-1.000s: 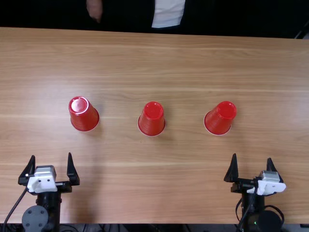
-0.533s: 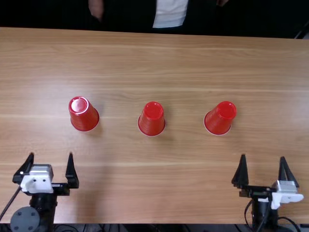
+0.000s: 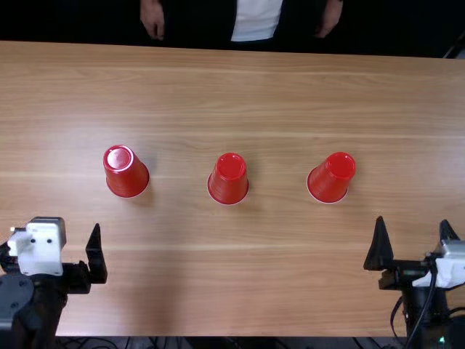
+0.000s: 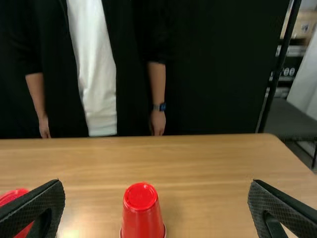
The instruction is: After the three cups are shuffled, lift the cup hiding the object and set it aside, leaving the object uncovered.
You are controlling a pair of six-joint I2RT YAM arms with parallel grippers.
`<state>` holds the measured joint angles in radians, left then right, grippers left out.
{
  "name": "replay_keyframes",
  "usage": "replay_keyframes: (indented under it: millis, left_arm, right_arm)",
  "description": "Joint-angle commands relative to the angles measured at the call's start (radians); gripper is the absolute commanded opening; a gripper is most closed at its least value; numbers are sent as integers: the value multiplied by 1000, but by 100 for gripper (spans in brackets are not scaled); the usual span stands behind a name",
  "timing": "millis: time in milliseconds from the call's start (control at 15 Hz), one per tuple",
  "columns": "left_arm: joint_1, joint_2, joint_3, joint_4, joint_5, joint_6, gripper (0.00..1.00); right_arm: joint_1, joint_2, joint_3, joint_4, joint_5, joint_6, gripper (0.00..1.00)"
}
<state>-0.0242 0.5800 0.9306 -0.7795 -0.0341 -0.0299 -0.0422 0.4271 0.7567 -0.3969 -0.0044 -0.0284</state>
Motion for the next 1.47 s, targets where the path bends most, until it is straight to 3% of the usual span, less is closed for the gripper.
replay_keyframes:
  millis: [0, 400, 600, 1267, 1400]
  left_arm:
    - [15, 84, 126, -58, 7, 2, 100]
    - [15, 357, 510, -437, 8, -9, 100]
    - [15, 468, 600, -588, 10, -11, 100]
    - [7, 669, 772, -778, 19, -12, 100]
    - [1, 692, 775, -785, 19, -46, 100]
  right_arm:
    - [-15, 67, 95, -42, -3, -3, 100]
    - [-15, 282, 374, -342, -5, -1, 100]
    - [-13, 404, 481, -525, -14, 8, 100]
    - [-2, 694, 765, -850, -20, 4, 100]
    - [-1, 726, 765, -849, -25, 4, 100]
